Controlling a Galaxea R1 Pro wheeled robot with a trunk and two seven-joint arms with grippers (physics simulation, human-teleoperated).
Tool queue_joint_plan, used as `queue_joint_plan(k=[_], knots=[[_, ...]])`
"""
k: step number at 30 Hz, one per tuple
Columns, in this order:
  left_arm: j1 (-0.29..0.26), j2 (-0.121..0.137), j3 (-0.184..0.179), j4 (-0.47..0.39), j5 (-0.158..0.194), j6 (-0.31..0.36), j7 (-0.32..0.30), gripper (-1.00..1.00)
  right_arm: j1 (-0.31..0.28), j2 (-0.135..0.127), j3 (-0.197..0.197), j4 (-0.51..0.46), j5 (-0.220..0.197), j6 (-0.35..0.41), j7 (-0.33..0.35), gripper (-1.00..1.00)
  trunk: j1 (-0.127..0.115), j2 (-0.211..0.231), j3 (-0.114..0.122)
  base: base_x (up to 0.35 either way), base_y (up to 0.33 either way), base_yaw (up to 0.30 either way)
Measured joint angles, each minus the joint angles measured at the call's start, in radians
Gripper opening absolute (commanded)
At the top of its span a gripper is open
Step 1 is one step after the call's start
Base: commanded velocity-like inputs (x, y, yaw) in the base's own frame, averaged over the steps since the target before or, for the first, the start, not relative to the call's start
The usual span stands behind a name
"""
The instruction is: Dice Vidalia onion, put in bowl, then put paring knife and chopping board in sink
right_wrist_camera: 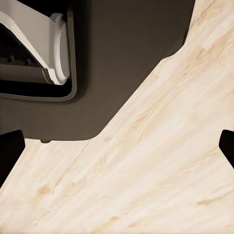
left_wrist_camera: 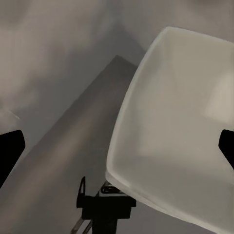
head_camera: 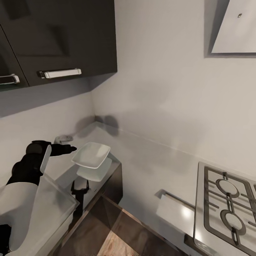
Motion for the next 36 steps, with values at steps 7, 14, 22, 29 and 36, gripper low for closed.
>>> queue_joint_plan(k=[7, 14, 22, 29, 36], knots=[[0.000, 0.009, 0.002, 0.001, 0.000, 0.000, -0.003, 1.00, 0.000, 0.000, 0.000, 0.000, 0.000, 0.000, 0.000, 1.00, 0.000, 0.000, -0.011, 0.000, 0.000, 0.000], [0.000, 0.018, 0.002, 0.005, 0.001, 0.000, -0.005, 1.00, 0.000, 0.000, 0.000, 0.000, 0.000, 0.000, 0.000, 1.00, 0.000, 0.000, -0.023, 0.000, 0.000, 0.000], [0.000, 0.016, 0.001, 0.025, 0.002, -0.003, -0.005, 1.00, 0.000, 0.000, 0.000, 0.000, 0.000, 0.000, 0.000, 1.00, 0.000, 0.000, -0.036, 0.000, 0.000, 0.000], [0.000, 0.015, 0.001, 0.034, 0.002, -0.003, -0.005, 1.00, 0.000, 0.000, 0.000, 0.000, 0.000, 0.000, 0.000, 1.00, 0.000, 0.000, -0.047, 0.000, 0.000, 0.000], [0.000, 0.014, 0.001, 0.037, 0.003, -0.003, -0.005, 1.00, 0.000, 0.000, 0.000, 0.000, 0.000, 0.000, 0.000, 1.00, 0.000, 0.000, -0.058, 0.000, 0.000, 0.000]])
